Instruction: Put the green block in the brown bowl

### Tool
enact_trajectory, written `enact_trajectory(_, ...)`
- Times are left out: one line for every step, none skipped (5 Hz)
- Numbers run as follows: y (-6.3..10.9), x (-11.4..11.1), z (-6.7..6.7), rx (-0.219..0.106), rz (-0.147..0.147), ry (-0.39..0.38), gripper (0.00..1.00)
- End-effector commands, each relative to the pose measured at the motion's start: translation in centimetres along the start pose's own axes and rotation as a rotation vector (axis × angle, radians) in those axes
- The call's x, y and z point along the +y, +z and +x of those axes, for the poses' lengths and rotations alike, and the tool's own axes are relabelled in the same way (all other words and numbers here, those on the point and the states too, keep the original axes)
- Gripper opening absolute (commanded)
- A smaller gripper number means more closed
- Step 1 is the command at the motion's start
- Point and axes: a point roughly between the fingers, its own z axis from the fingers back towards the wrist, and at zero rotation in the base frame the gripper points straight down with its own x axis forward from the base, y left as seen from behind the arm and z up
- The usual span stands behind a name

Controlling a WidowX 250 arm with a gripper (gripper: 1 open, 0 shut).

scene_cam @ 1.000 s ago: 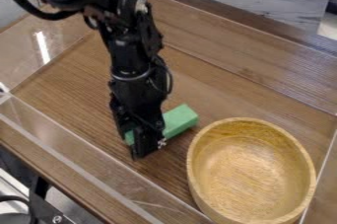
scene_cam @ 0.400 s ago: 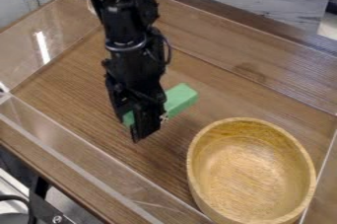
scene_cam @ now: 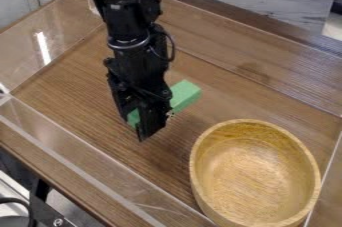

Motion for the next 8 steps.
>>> enact_trajectory(0.9, 0.4, 1.3, -0.053, 0.015, 0.011, 0.00)
enact_trajectory(1.9, -1.1, 1.3, -0.047, 0.005, 0.021, 0.00)
enact_trajectory(2.9, -2.9, 1.4, -0.043, -0.003, 0.022, 0.00)
enact_trajectory(3.6, -5.8, 1.6, -0.035, -0.010, -0.015, 0.00)
enact_trajectory(3.3, -11.2, 0.7, -0.024, -0.013, -0.148, 0.00)
enact_trajectory(2.1, -16.3, 0.6, -0.022, 0.000, -0.253, 0.00)
enact_trajectory(1.5, -18.1, 1.3, -0.020, -0.002, -0.259, 0.00)
enact_trajectory(1.4, -17.3, 1.0, -0.022, -0.008, -0.231, 0.00)
